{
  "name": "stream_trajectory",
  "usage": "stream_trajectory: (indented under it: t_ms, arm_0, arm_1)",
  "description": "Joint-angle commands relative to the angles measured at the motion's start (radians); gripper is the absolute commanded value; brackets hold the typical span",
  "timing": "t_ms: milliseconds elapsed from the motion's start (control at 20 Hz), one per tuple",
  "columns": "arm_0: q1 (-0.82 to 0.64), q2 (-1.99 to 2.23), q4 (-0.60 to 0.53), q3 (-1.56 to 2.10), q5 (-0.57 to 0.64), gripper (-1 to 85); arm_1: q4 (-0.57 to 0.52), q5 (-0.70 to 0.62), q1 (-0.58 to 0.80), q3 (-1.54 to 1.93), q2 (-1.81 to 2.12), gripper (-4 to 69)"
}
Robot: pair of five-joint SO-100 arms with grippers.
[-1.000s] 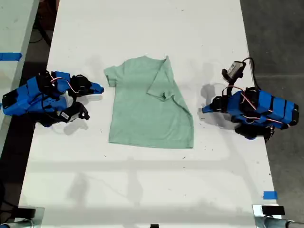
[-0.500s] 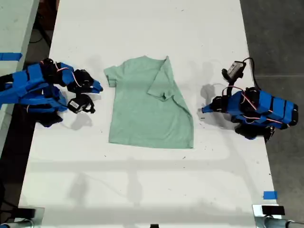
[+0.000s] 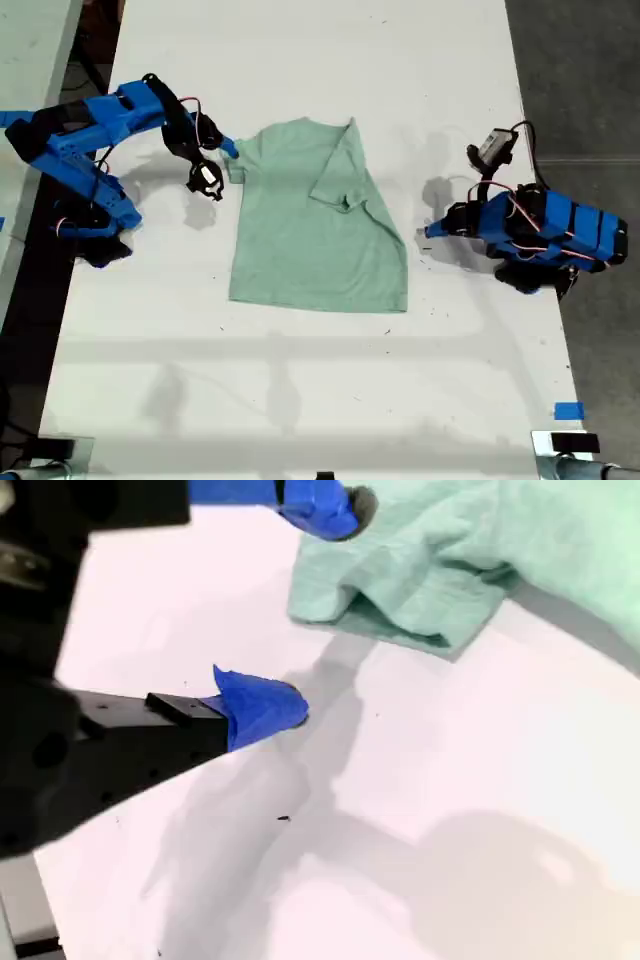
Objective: Fold t shirt
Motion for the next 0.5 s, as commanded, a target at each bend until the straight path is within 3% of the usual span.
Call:
stream_trajectory:
  t_ms: [0,450]
  arm_0:
    - [-0.097,-0.026,-0.017,-0.081,0.078,24.2]
    - [-0.005,-0.279,-0.044,-0.287,0.060,23.9]
  arm_1:
    - [-0.025,0.006,-0.002,0.026,-0.002,2.5]
    - [-0.025,0.008,-0.002,0.026,-0.002,2.4]
